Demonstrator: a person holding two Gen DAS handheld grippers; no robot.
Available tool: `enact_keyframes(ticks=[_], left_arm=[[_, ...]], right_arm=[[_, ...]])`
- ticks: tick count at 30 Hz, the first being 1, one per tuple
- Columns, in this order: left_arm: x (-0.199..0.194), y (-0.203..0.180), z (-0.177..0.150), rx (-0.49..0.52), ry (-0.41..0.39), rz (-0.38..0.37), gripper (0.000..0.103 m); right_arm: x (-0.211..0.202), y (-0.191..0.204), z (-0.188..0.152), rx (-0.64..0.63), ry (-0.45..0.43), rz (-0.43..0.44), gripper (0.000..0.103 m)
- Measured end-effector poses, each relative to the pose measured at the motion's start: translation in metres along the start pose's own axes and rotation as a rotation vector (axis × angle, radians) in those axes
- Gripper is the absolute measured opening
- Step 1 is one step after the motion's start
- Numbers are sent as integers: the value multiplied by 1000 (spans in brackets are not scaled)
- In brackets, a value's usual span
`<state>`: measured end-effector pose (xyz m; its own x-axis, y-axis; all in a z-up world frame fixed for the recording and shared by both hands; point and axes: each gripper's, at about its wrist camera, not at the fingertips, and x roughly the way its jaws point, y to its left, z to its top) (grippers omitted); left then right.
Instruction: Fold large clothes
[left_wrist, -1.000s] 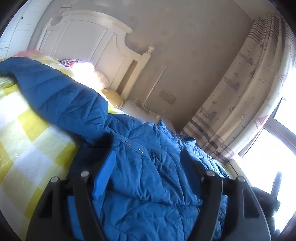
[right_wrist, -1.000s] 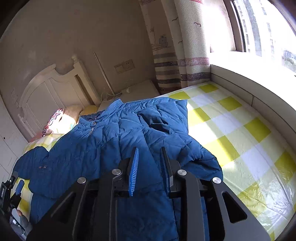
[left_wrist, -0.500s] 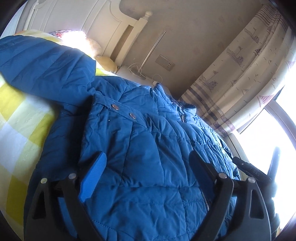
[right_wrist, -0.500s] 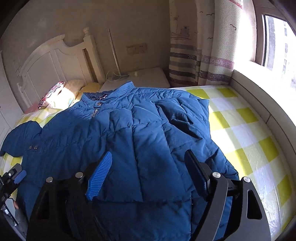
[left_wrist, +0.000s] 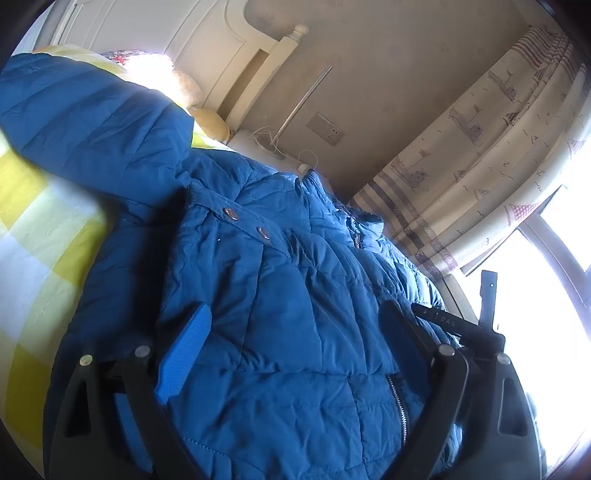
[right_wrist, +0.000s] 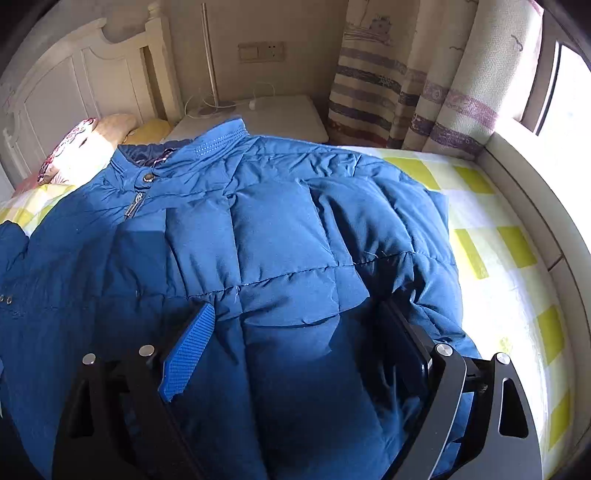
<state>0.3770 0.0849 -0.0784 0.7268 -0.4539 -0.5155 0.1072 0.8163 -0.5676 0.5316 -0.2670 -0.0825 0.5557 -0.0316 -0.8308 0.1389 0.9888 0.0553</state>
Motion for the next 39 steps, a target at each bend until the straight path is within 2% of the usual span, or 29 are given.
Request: enact_keyframes(ticks=[2,4,6,8,10,12,14,17,20,21,23,25,27,29,33,36,39], left_arm=[[-7,-9,4,20,5,2,89],[-14,-34,12,106,-10,-15,90],[-19,-64,24,216,-56,25,92],[-4,-81,35,286,-41,70,97],[26,-76,43,277,43,136,97],[57,-53,43,235,141,207,95],[75,-34,33,239,189,228,94],[79,-35,20,317,169,260,97],[86,-38,17,345,187,286,100],[87,-39,17,352,186,296,100],[86,-39,16,354,182,298,100],[85,-38,17,344,178,288,100],[84,-38,17,344,175,287,100],[85,-40,17,349,175,292,100],[85,-41,17,349,173,292,100],[85,-40,17,348,173,291,100],[86,-41,17,351,173,294,100]], right_arm=[[1,0,-2,-8,-19,3,89],[1,2,-4,-16,-28,-8,89],[1,2,-5,-16,-30,-9,89],[2,2,-5,-13,-31,-7,89],[2,1,-5,-9,-32,0,89],[2,1,-5,-4,-30,7,89],[2,1,-5,-3,-28,12,90],[2,1,-4,-8,-16,27,92],[-4,4,7,-39,22,2,87],[-11,5,13,-36,-6,-7,82],[-23,10,26,-28,-87,-7,82],[-20,22,40,-58,-112,9,82],[0,37,50,-109,-67,-3,78],[28,48,49,-160,5,-32,81],[31,43,54,-133,42,0,82],[19,34,64,-125,-15,-20,80],[17,5,78,-29,-80,-87,81]])
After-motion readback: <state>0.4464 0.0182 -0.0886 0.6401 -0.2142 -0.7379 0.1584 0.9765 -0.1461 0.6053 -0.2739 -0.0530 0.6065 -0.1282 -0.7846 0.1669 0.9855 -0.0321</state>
